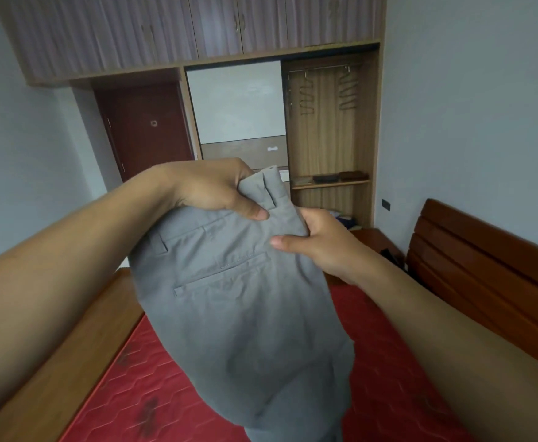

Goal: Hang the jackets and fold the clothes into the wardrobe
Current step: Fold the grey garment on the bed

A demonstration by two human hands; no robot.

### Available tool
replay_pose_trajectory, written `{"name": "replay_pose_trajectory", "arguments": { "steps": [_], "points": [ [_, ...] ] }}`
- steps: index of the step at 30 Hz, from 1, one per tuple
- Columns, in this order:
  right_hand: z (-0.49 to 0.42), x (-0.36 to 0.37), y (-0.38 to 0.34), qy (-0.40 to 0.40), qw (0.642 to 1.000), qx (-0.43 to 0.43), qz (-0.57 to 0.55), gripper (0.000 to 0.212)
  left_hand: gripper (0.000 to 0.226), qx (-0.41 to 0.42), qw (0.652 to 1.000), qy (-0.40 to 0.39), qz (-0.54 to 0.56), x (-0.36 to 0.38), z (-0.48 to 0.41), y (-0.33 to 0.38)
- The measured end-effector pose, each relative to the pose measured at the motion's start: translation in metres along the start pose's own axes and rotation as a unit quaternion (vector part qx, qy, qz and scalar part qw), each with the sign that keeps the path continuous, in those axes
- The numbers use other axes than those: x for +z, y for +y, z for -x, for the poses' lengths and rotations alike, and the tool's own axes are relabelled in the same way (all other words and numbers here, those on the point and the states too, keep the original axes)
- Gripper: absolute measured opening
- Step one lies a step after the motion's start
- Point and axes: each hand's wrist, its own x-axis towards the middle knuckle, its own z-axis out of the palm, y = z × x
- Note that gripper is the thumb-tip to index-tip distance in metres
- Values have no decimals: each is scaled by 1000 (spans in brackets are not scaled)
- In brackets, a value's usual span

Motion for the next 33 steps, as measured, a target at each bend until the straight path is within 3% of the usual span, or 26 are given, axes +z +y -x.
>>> {"name": "replay_pose_trajectory", "arguments": {
  "steps": [2,5,7,9,12,16,19,22,26,33],
  "points": [
    [2,-2,6,28,1000,-2,-3,29,25,-12,999,-2,38,2,5,-4],
    [8,-12,15,78,996,10,-32,25,44,-68,991,-95,67,5,23,-25],
    [13,-22,19,101,991,39,-75,27,47,-100,986,-117,70,13,36,-44],
    [19,-33,21,99,986,75,-109,30,39,-93,990,-64,86,25,43,-58],
    [33,-52,18,71,983,122,-121,37,29,-64,975,90,193,49,42,-67],
    [50,-72,7,71,983,120,-116,39,40,-7,886,239,398,82,34,-67],
    [63,-76,-8,86,989,82,-92,36,53,28,822,283,494,105,26,-43],
    [76,-80,-26,91,990,50,-92,40,43,54,787,307,532,111,25,-13],
    [93,-80,-46,123,986,15,-114,36,33,88,769,308,554,98,36,13],
    [109,-87,-80,133,979,-77,-131,27,30,152,766,338,526,84,54,47]
  ]
}}
